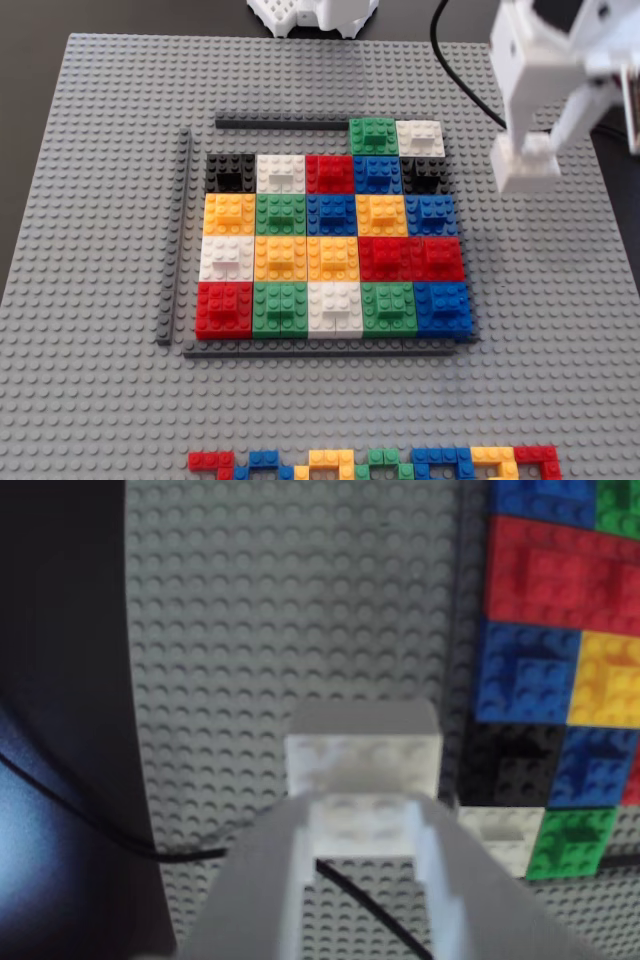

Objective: Grab the cube and place it into the grid

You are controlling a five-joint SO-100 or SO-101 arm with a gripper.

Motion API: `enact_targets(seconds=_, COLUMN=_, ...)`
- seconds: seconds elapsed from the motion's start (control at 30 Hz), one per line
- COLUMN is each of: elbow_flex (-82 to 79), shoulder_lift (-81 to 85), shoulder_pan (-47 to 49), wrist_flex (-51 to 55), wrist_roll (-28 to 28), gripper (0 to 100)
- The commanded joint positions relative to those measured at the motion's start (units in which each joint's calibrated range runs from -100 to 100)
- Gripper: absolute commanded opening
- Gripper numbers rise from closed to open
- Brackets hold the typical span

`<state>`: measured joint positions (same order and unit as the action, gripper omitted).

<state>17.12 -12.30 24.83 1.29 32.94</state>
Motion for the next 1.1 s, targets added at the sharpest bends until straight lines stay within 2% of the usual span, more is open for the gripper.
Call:
enact_targets(seconds=0.0, elbow_flex=2.13, shoulder_lift=12.64, shoulder_pan=-2.4, wrist_flex=1.83, wrist_roll=2.34, gripper=1)
enact_targets(seconds=0.23, elbow_flex=-5.93, shoulder_lift=22.44, shoulder_pan=-9.03, wrist_flex=3.25, wrist_roll=6.15, gripper=1)
enact_targets(seconds=0.63, elbow_flex=-30.67, shoulder_lift=41.71, shoulder_pan=-22.73, wrist_flex=3.74, wrist_roll=11.87, gripper=1)
enact_targets(seconds=1.07, elbow_flex=-52.51, shoulder_lift=49.62, shoulder_pan=-27.96, wrist_flex=-1.49, wrist_roll=14.65, gripper=1)
